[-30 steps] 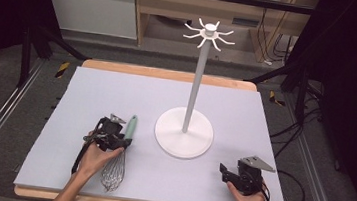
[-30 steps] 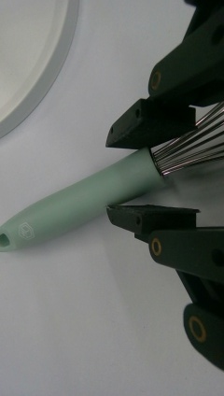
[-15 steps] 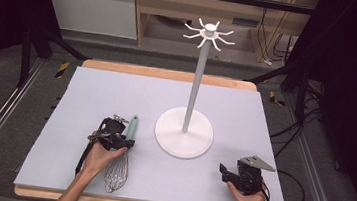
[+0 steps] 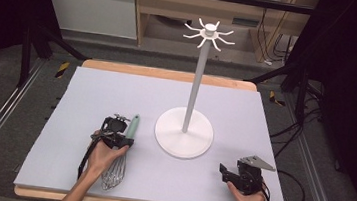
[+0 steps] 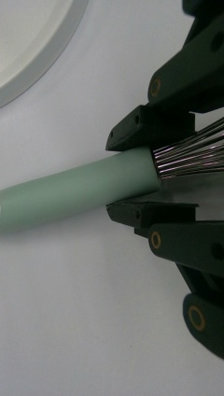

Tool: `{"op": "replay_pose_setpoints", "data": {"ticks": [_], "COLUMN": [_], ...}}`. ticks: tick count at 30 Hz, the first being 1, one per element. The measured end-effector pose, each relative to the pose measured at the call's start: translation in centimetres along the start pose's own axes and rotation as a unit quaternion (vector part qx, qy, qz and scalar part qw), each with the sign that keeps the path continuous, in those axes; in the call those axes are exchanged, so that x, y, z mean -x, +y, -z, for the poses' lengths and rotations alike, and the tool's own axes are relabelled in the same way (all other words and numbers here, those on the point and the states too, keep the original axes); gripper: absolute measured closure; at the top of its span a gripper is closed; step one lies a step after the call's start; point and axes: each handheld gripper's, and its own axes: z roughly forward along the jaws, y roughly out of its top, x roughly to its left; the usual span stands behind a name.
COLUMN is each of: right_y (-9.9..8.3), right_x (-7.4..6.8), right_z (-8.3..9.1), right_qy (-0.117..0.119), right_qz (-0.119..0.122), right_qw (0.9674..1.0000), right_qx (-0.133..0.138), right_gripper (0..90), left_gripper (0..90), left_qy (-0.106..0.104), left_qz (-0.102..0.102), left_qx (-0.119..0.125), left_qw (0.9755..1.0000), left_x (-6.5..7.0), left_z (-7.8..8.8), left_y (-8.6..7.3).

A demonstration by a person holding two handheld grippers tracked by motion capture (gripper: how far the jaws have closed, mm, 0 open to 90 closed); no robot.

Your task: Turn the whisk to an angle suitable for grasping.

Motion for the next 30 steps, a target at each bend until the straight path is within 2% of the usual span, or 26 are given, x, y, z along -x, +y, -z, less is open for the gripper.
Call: {"op": "replay_pose_setpoints", "data": {"ticks": [2, 9, 13, 18, 24, 30], "right_y": [0.0, 0.0, 0.0, 0.0, 0.0, 0.0], "right_x": [0.0, 0.1, 0.2, 0.1, 0.2, 0.3], "right_z": [0.0, 0.1, 0.1, 0.1, 0.2, 0.2], "right_qy": [0.001, 0.007, 0.007, 0.005, 0.007, 0.009], "right_qz": [-0.001, 0.001, -0.002, -0.002, -0.005, -0.007], "right_qw": [1.0000, 1.0000, 1.0000, 1.0000, 1.0000, 0.9999], "right_qx": [0.000, -0.001, -0.002, -0.001, -0.001, 0.000], "right_gripper": [30.9, 32.3, 32.7, 32.8, 32.9, 33.0], "left_gripper": [65.1, 65.9, 67.6, 68.7, 68.8, 68.9], "left_qy": [-0.010, -0.019, -0.032, -0.019, -0.025, -0.035], "left_qz": [-0.002, -0.016, -0.019, -0.032, -0.030, -0.035], "left_qx": [-0.002, -0.002, 0.008, 0.011, 0.017, 0.041], "left_qw": [0.9999, 0.9997, 0.9993, 0.9992, 0.9991, 0.9979], "left_x": [0.0, 0.0, 0.0, 0.5, 0.3, 0.5], "left_z": [0.0, 0.7, 1.6, 2.5, 3.0, 4.5], "left_y": [0.0, -0.1, -0.1, 0.0, -0.2, -0.3]}}
